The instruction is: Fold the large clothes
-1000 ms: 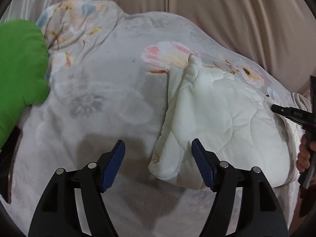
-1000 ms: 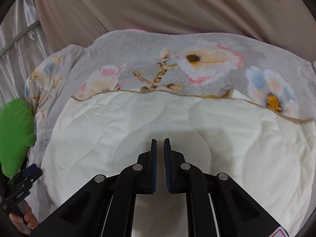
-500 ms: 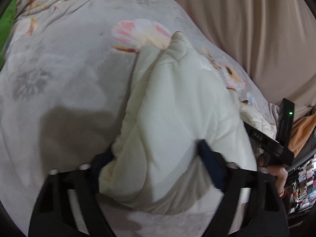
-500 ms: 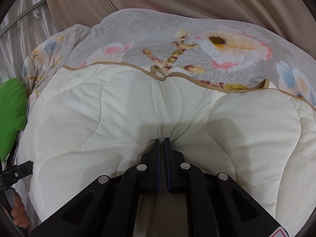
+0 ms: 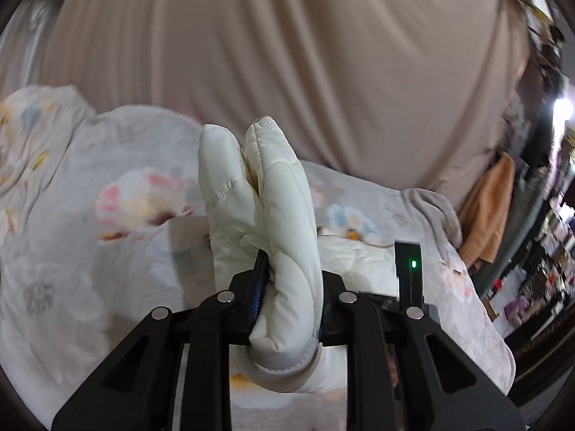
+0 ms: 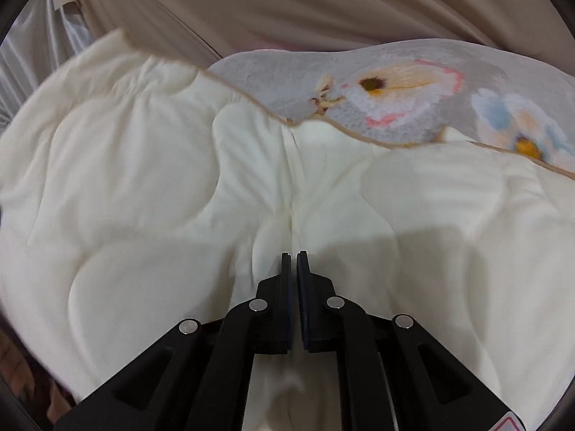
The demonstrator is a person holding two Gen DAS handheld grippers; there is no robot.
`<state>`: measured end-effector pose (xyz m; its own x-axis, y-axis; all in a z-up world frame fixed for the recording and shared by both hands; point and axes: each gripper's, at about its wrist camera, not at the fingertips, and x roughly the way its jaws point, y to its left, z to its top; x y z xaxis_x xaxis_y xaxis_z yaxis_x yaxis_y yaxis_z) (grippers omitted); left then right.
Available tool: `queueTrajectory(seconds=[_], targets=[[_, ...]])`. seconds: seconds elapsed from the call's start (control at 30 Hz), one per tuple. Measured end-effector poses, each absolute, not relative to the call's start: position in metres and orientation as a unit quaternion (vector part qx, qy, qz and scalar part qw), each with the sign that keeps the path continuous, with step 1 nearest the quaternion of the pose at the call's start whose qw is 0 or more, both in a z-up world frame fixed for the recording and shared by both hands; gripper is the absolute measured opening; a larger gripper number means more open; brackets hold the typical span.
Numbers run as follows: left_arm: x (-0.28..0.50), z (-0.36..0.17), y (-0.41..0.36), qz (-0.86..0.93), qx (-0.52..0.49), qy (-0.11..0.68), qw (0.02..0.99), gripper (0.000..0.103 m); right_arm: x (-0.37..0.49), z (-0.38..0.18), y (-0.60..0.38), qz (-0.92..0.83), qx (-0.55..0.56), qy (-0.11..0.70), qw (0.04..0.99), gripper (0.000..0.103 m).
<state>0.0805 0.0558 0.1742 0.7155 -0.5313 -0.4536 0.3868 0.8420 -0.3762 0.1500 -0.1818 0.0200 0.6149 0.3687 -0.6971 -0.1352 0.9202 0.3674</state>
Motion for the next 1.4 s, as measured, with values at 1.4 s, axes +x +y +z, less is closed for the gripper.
queueTrajectory(seconds=[1.4], targets=[[0.079,0.051,-0.262,-0.355,0.126,0.389,0.841,0.015,-0.071,-0.036,-0.319,0.068,0.326,0.37,0.867,0.009]])
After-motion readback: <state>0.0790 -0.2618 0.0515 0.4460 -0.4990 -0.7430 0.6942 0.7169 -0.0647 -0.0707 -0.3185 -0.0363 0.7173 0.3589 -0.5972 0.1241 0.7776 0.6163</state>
